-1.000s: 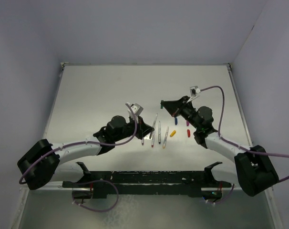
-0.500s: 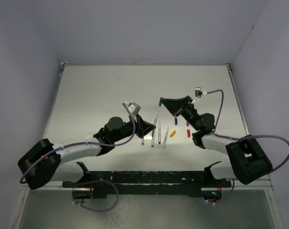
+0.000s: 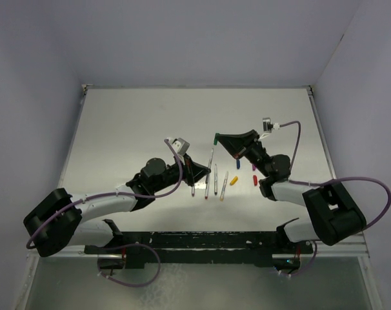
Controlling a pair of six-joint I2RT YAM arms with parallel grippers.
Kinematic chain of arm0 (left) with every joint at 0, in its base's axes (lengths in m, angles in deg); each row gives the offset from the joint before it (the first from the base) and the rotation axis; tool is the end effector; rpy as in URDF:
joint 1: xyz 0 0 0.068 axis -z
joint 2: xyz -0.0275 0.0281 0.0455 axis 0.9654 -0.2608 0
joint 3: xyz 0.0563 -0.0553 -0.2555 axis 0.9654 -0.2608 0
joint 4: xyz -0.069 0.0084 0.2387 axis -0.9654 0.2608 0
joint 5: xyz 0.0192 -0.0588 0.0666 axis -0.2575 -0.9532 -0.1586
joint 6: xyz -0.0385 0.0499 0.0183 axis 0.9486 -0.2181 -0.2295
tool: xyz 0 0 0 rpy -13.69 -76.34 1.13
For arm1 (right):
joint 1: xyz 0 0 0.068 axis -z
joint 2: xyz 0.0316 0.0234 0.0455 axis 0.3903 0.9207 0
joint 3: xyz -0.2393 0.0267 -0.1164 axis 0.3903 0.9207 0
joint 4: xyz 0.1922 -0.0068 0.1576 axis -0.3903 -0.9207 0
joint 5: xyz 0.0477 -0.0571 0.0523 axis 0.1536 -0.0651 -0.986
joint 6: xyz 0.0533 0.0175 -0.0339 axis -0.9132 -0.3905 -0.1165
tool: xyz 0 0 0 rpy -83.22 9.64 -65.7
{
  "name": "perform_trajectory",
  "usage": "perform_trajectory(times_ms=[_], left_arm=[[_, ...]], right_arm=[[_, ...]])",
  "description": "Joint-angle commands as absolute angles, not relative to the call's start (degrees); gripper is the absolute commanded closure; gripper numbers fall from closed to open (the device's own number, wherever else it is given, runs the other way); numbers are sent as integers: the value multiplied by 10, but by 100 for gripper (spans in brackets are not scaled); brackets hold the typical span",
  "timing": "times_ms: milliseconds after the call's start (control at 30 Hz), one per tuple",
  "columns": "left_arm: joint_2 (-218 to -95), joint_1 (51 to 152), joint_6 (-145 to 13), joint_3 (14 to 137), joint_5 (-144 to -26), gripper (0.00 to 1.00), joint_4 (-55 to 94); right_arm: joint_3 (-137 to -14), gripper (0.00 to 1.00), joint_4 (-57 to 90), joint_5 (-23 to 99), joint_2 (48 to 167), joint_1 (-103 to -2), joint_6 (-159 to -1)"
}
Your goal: Insert the pens into the pen caps
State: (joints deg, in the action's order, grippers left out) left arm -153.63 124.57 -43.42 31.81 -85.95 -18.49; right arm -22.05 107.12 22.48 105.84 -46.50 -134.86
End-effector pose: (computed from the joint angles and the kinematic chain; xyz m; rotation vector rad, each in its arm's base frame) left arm 0.1707 -0.2142 0.2330 0.3816 1.7567 -1.2199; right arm 0.2202 0.1179 0.2718 -0.0358 1.1737 1.5316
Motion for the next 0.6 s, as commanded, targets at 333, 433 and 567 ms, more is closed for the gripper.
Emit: perform_trajectory(times_ms=[333, 433, 567], left_arm=[[-1519, 1250, -426, 333, -867, 100, -233], [-1523, 1250, -425, 335, -868, 100, -233], [-1526, 1250, -424, 335, -868, 100, -233]], right_arm=[[-220, 100, 1125, 203, 1068, -468, -1346], [-221, 100, 1129, 202, 1071, -469, -1348], [-221, 100, 1133, 200, 1077, -471, -1349]])
